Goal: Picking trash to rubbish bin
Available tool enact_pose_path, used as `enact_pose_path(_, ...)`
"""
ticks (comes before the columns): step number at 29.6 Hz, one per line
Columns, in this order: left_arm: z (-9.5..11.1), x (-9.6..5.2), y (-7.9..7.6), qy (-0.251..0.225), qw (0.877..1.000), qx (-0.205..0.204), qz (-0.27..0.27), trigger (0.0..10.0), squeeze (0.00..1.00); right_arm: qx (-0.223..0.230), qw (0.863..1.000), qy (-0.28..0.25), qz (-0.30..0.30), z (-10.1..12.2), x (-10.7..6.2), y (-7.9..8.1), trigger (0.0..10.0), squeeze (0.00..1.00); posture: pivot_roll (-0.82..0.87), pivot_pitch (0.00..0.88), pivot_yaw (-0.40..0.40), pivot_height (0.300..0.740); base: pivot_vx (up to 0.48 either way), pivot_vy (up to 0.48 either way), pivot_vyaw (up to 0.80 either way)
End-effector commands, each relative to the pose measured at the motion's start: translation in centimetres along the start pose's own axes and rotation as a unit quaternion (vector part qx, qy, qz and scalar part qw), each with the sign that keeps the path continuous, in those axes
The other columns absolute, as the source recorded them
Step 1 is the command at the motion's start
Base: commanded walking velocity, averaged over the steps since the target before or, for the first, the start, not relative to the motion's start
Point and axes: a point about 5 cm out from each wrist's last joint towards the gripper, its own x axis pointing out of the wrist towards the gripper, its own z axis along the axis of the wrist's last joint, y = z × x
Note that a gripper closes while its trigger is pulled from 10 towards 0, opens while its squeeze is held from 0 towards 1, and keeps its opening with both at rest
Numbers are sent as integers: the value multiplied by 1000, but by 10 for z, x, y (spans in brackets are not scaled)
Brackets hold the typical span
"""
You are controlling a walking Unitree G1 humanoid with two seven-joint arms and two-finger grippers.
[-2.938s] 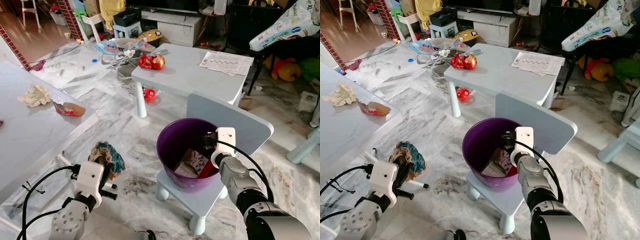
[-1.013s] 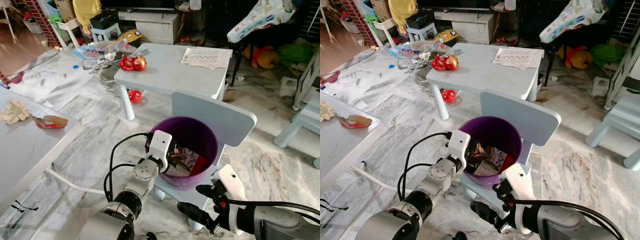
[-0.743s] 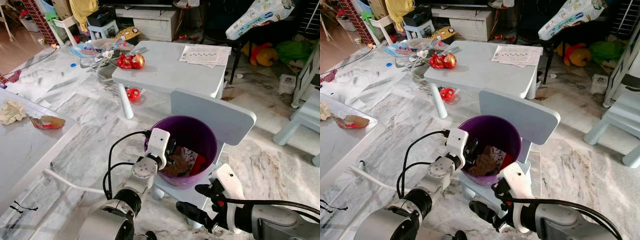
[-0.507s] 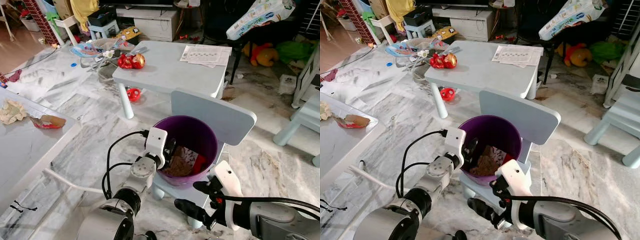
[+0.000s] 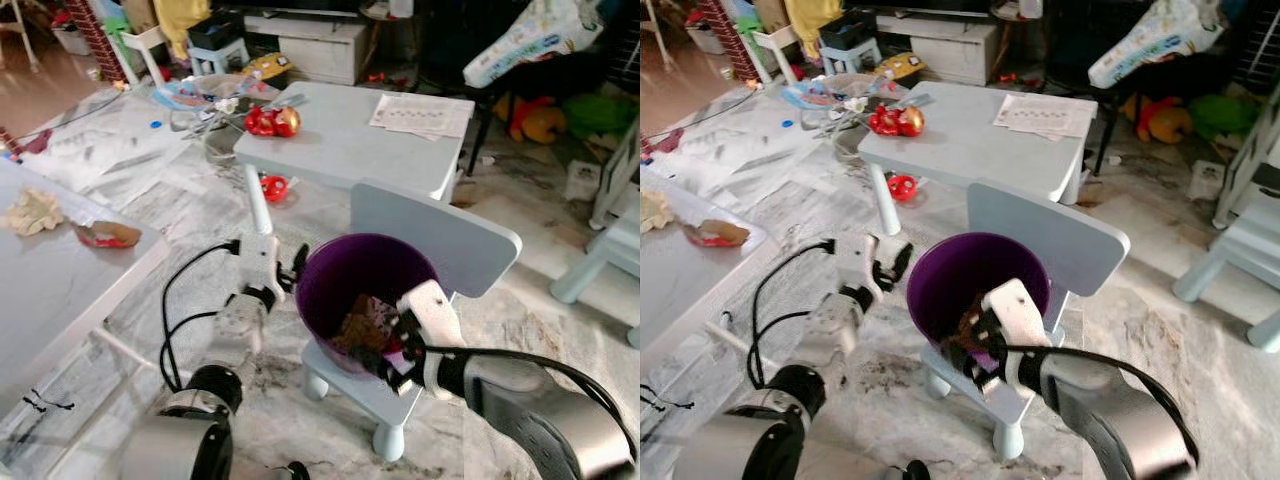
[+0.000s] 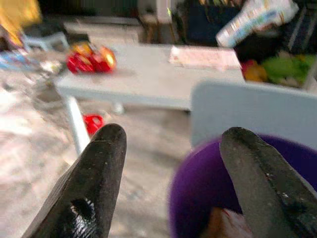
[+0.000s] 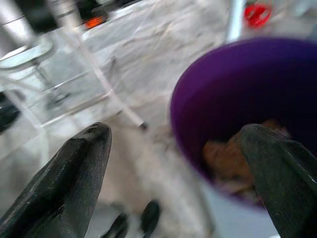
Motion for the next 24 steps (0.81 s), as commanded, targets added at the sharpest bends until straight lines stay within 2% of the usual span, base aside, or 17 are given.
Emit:
enact_pose_path(1,3,-5,9,-20,1000,3,14,10000,1000,-15,1000,-12,-24,3,5,-4,10000,494,-122,36,77,740,0,0,0)
enact_pose_path(8,16,-29,33,-83,995,24,56,10000,1000,-32,988,-81,-128,24,16,-26,10000,475,-99,30,66,740,0,0,0)
enact_pose_path(11,19,-36,35,-94,993,31,63,10000,1000,-34,985,-92,-139,27,18,-29,10000,467,-91,30,60,740,0,0,0)
enact_pose_path(14,30,-54,39,-114,987,54,96,10000,1000,-44,981,-114,-150,33,22,-33,10000,459,-74,31,46,740,0,0,0)
enact_pose_path(18,39,-63,43,-118,983,68,126,10000,1000,-46,978,-124,-160,34,24,-37,10000,463,-69,29,42,740,0,0,0)
enact_pose_path(24,42,-78,49,-103,979,81,154,10000,1000,-56,977,-126,-161,32,27,-37,10000,494,-62,31,42,740,0,0,800)
